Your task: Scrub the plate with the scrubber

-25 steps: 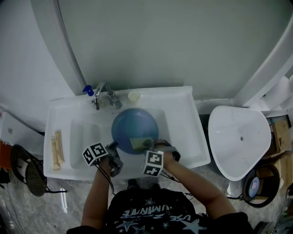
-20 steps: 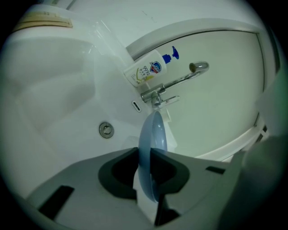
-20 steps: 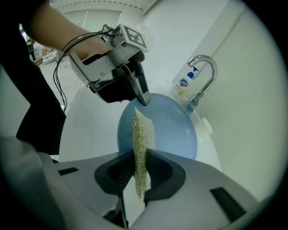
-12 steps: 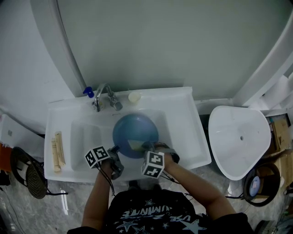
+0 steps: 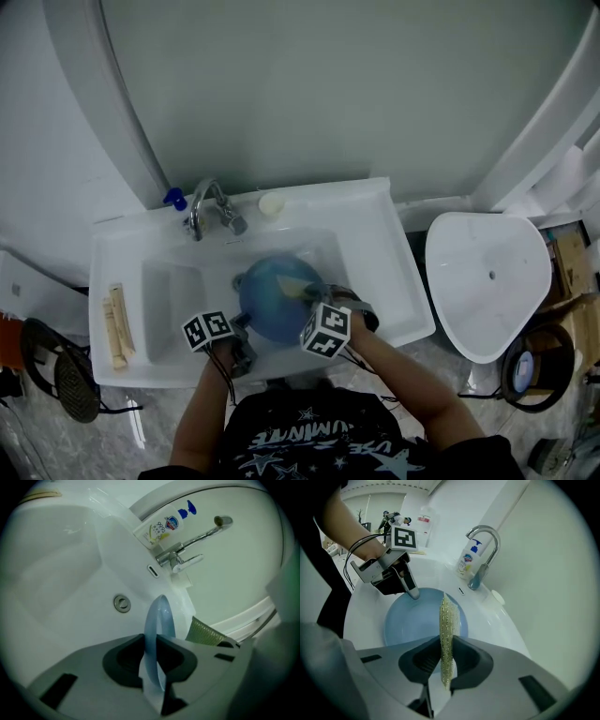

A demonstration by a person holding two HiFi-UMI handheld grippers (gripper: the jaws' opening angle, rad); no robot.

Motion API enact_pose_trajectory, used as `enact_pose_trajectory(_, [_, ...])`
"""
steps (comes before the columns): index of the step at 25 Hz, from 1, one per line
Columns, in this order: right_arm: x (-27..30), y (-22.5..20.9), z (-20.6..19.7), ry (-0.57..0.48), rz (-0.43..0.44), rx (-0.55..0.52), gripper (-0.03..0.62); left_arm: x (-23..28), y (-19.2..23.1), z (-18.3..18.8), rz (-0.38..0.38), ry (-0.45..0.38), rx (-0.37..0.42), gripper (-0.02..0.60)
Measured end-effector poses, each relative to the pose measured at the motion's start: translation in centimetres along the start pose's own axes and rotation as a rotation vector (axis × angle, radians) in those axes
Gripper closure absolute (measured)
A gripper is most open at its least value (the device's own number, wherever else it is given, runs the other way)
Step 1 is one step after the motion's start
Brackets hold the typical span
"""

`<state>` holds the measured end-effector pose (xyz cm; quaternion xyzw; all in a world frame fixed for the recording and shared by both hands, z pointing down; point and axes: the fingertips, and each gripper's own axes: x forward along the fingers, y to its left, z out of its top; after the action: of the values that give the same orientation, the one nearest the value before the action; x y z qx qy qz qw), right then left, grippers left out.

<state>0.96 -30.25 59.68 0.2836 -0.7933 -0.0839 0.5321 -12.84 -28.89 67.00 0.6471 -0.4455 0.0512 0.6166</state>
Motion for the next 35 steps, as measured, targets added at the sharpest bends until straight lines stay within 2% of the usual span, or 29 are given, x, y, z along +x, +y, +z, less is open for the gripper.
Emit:
enact_pose_trajectory(8, [1.2, 0.4, -1.7, 0.045, 0.006, 0.058, 0.52, 2.5, 1.7, 0.0, 0.022, 0.079, 0.008, 0.52])
enact_pose_trajectory(16, [1.8, 0.7, -2.4, 0.067, 0.02, 0.101, 0.52, 4.0, 2.7, 0.0, 0.027, 0.121, -0.021, 0.52])
enact_pose_trajectory(26, [2.5, 0.7, -2.3, 0.065, 0.025, 0.134, 0.52, 5.0, 3.5, -0.2, 0.073, 0.145, 0.007, 0.522])
enact_pose_trajectory(30, [2.5, 0.8, -2.2, 0.062, 0.029, 0.14, 0.52, 5.0, 3.7, -0.6, 0.097, 0.173, 0.046, 0.52])
enact_pose_trajectory(35, [2.6, 1.2, -2.4, 0.061, 0.041, 0.142, 0.52, 5.4, 3.3, -0.9, 0.088, 0.187, 0.069, 0.452])
